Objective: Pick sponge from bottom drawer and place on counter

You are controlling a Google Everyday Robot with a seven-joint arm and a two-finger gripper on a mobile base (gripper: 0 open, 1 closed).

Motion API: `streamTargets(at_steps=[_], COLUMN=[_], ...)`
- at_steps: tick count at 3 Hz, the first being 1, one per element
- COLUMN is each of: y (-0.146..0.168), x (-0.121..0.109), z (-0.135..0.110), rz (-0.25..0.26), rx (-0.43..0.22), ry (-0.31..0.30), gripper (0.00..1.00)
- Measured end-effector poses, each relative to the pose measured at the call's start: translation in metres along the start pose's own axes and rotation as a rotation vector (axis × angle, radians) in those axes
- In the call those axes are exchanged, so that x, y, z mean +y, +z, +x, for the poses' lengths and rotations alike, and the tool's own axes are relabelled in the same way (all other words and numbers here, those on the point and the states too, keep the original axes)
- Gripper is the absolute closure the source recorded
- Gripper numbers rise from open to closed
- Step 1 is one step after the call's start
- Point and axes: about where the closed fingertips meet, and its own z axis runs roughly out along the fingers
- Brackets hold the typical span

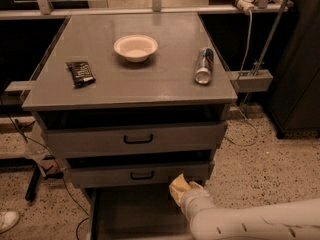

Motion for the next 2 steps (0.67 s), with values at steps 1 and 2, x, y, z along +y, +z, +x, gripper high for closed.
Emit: streamTargets(at_steps=[1, 2], y=[-0.046, -0.078], x=[0.0, 0.006], z=[-0.033, -0.057], rz=[0.019, 0.016], rx=[-0.025, -0.065], ry=[-0.025, -0.041], gripper=[1.0, 1.0])
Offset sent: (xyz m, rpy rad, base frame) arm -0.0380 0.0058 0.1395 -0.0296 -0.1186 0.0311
